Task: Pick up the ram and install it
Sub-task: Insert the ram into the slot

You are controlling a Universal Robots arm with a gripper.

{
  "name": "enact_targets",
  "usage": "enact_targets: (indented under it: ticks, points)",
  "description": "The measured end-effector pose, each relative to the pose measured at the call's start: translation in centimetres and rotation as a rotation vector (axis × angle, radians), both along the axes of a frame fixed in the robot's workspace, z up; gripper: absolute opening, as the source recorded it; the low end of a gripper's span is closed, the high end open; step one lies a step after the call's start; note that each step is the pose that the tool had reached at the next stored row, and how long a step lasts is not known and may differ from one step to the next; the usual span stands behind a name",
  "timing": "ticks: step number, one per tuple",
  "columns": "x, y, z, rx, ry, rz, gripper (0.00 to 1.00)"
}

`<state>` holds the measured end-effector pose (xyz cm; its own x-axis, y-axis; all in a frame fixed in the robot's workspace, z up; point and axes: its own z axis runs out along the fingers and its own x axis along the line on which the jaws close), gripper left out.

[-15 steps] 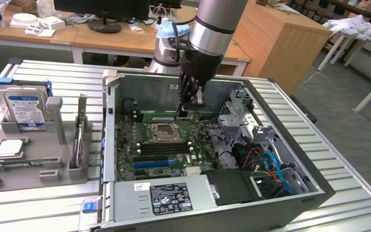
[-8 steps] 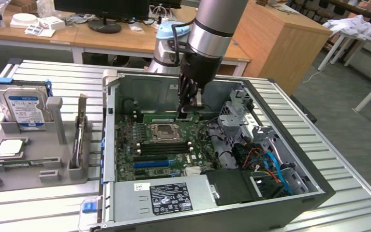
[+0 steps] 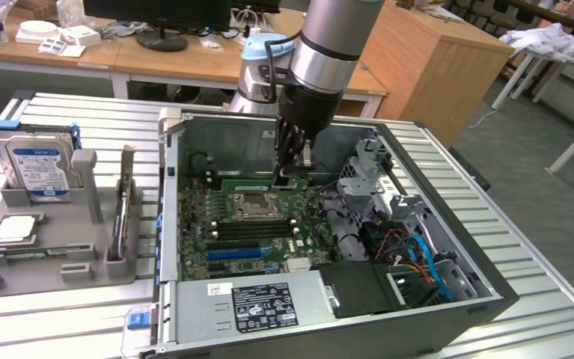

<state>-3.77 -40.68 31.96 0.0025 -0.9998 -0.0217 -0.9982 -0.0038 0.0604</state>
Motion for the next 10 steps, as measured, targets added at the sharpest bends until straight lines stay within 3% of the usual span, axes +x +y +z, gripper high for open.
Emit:
enact_targets:
  ticks: [10]
  points:
    - [0.0,0.0,-0.76,0.0,0.0,0.0,0.11]
